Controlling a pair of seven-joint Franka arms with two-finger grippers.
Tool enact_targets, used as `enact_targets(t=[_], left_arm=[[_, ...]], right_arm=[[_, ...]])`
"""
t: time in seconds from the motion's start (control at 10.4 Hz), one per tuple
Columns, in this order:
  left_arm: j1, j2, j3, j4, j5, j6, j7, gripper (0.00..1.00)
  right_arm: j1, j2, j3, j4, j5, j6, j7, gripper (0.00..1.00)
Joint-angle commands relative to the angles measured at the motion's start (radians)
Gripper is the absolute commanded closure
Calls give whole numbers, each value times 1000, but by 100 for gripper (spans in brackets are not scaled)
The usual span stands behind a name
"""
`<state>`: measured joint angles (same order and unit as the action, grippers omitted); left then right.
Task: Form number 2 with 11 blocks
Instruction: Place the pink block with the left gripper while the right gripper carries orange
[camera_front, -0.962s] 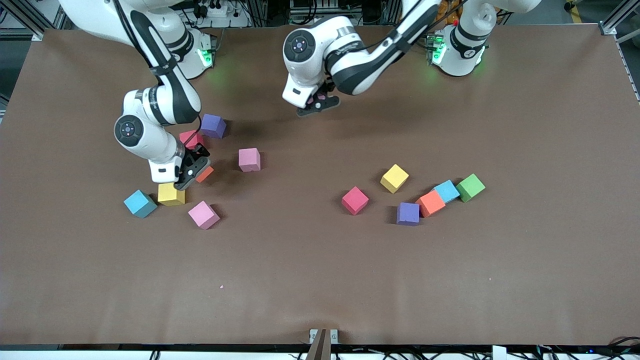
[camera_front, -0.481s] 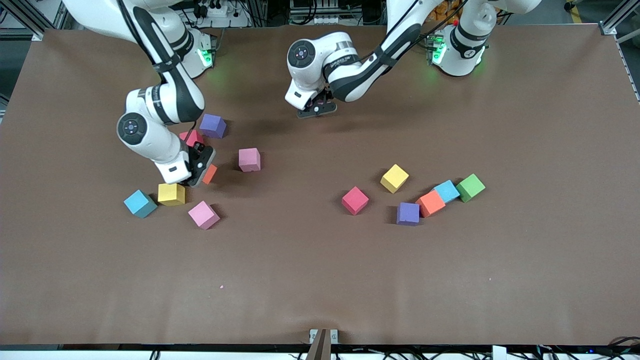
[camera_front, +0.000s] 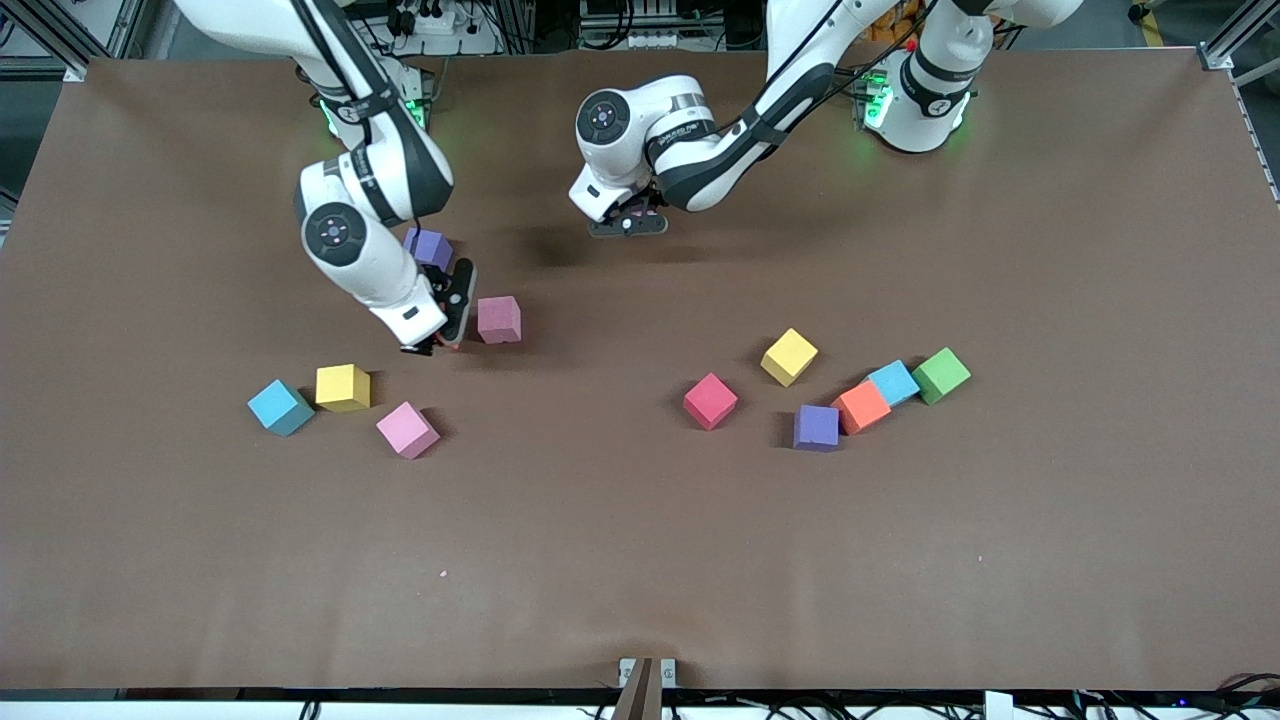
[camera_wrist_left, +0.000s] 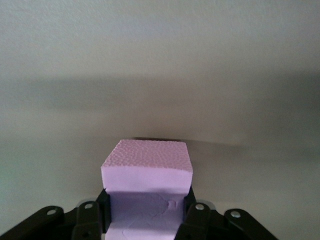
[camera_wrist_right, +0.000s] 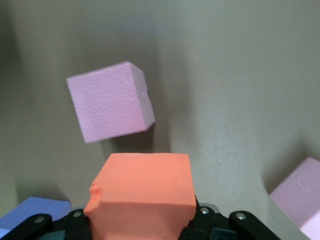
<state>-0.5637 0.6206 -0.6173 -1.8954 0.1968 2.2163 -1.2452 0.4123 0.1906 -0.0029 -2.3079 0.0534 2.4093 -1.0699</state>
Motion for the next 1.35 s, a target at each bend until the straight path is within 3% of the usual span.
enact_targets(t=[0.0, 0.77, 0.87, 0.96, 1.25], left_arm=[[5, -7, -12, -24, 52, 11, 9, 49], [36, 14, -1, -8, 133, 72, 7, 47], [38, 13, -1, -8, 133, 72, 7, 32], [50, 13, -1, -7, 128, 72, -6, 3], [100, -42, -1, -1, 112, 48, -49, 0]], right_arm=[[37, -43, -6, -7, -17, -51, 11, 72], [108, -105, -6, -8, -17, -140, 105, 72], [108, -111, -6, -8, -17, -147, 105, 72], [108, -111, -6, -8, -17, -148, 107, 72], [108, -115, -6, -8, -17, -157, 107, 72]])
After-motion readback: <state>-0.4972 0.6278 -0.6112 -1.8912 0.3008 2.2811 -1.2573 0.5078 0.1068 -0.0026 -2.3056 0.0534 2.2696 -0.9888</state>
